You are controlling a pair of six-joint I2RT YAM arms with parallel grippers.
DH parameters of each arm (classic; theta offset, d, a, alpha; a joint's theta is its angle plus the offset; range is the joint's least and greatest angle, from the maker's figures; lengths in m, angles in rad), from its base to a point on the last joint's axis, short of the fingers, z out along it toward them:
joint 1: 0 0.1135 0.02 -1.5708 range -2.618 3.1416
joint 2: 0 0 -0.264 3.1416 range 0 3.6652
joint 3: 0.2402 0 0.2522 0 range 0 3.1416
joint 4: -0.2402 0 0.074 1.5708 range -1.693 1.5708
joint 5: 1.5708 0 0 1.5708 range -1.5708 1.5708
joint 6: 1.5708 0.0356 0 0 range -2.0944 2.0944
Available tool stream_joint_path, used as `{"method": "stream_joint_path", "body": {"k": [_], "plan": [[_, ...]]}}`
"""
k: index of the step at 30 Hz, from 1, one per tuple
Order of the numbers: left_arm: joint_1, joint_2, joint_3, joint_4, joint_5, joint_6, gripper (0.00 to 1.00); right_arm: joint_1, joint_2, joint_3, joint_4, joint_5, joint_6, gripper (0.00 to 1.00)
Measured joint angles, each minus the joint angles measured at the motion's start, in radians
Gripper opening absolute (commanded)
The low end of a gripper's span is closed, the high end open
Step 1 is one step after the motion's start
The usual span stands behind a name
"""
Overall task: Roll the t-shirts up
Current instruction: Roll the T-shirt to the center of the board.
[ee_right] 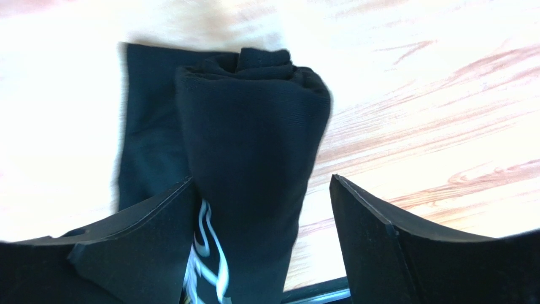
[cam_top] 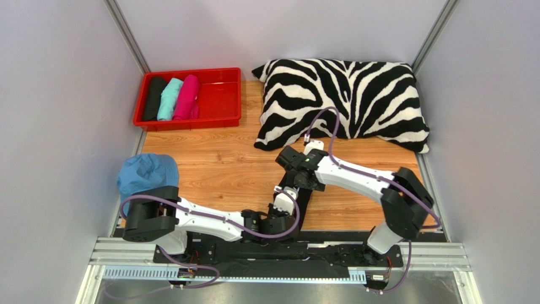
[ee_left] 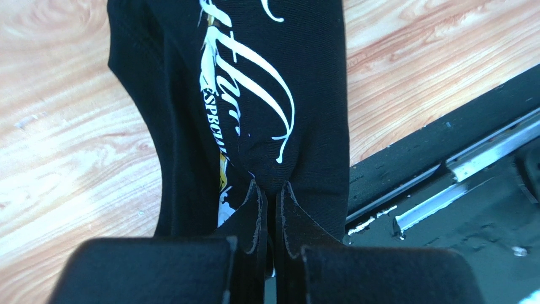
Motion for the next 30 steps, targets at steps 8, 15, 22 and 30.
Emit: {"method": "stream_joint_path", "body": {"k": [8, 15, 22, 30], "plan": [[0.087, -0.089, -0.128, 0.146, 0.153, -0.066, 0.00, 0.000, -0.314, -0.185, 0.196, -0.001, -0.012, 0.78], [0.150, -0.132, -0.189, 0.213, 0.268, -0.103, 0.00, 0.000, -0.546, -0.454, 0.407, -0.045, -0.049, 0.65], [0.212, -0.156, -0.220, 0.248, 0.375, -0.113, 0.00, 0.000, -0.576, -0.558, 0.544, -0.102, -0.080, 0.64], [0.251, -0.198, -0.238, 0.225, 0.435, -0.113, 0.00, 0.000, -0.399, -0.530, 0.651, -0.135, -0.095, 0.66]]}}
